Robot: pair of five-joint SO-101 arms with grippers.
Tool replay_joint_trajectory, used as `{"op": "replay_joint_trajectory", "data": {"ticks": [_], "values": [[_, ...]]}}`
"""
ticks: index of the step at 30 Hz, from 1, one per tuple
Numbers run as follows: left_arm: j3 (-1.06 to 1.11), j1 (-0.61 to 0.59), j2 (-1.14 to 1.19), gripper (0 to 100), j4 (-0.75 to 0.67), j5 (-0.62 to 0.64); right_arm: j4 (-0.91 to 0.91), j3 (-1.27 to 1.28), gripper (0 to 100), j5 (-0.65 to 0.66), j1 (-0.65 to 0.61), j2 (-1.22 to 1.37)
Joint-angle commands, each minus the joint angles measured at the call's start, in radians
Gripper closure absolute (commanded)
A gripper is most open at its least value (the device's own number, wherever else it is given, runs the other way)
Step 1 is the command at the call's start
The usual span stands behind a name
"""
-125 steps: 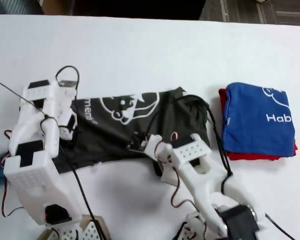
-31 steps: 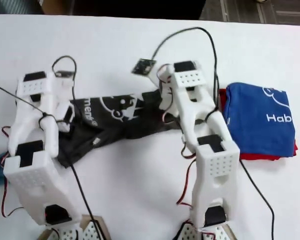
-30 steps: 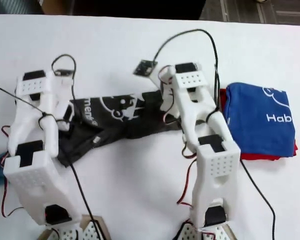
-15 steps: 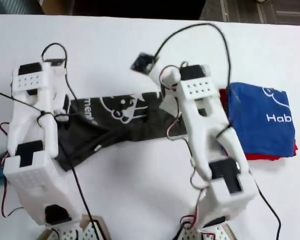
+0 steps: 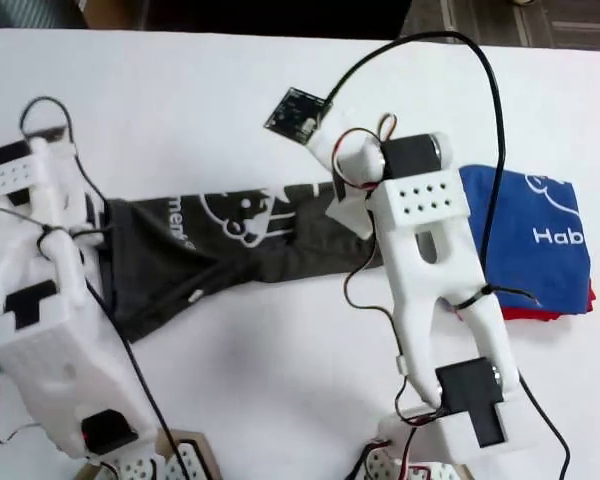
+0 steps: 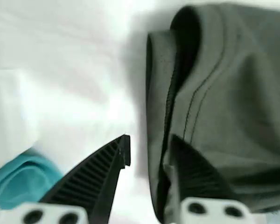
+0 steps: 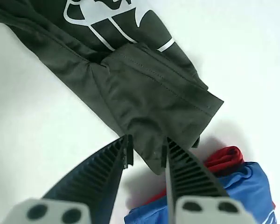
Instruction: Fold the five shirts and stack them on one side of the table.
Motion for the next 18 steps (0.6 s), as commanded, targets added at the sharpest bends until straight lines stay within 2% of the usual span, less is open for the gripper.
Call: {"op": "replay_joint_trajectory", "data": {"ticks": [1,12,18], "values": [[-0.039,0.026,0.048,77,-0.009,0.011,0.021,-0.003,88.2,-0.008,-0.005,-0.062],[-0.041,0.034,0.106,77,-0.037,0.097,0.031,0.0,88.3,-0.008,-0.007,-0.062],[-0.041,0.147,0.193,78,-0.003,0.107,0.031,-0.003,88.3,-0.008,-0.007,-0.064]]}}
